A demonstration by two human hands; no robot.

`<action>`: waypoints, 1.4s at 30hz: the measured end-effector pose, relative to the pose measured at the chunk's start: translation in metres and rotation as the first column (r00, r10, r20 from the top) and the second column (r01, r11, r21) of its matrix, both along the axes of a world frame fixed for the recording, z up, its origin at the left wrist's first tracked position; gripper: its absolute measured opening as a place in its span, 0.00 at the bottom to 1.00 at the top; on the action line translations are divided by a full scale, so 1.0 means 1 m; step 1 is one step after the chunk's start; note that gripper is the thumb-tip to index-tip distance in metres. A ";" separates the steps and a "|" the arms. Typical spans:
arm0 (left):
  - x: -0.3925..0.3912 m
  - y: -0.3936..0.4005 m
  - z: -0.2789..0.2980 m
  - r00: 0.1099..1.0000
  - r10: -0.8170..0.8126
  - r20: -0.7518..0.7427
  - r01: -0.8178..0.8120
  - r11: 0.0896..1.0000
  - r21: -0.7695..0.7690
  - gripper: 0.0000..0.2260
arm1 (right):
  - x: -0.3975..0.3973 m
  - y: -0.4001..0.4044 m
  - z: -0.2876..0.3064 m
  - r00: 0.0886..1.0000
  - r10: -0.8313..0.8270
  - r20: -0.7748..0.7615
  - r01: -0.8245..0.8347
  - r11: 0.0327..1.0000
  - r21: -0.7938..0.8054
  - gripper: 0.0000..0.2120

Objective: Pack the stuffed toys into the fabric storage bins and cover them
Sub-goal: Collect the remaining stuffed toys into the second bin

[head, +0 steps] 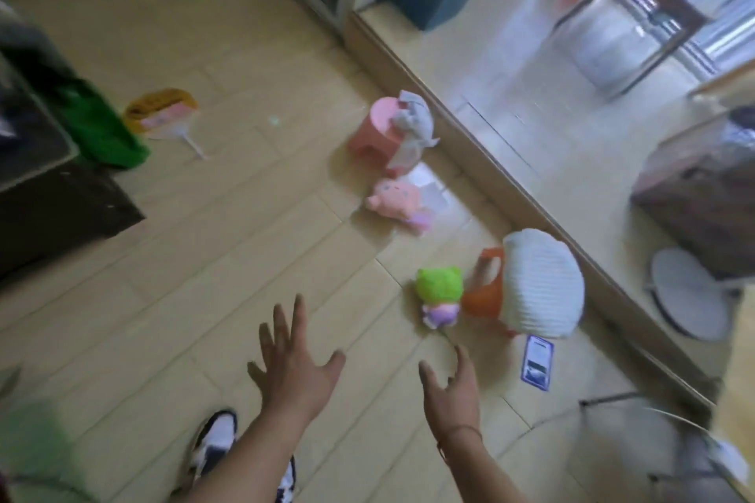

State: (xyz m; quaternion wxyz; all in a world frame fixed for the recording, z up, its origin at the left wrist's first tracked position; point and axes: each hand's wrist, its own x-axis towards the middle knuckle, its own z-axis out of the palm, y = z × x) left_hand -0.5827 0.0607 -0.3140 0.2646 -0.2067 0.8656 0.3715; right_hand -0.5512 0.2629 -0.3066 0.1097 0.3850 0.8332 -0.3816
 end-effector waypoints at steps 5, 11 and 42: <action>-0.062 0.074 -0.019 0.990 -0.128 0.055 0.123 0.989 0.080 0.48 | -0.054 0.038 -0.029 0.997 -0.005 0.071 0.008 0.999 -0.046 0.33; -0.117 0.142 -0.067 0.967 -0.192 0.168 0.152 0.963 0.223 0.54 | -0.100 0.078 -0.075 0.974 -0.005 0.225 0.035 0.991 -0.129 0.27; -0.236 0.382 -0.399 0.547 0.259 0.796 -0.767 0.536 0.353 0.29 | -0.258 0.340 -0.434 0.804 0.514 0.301 -0.486 0.858 -0.167 0.34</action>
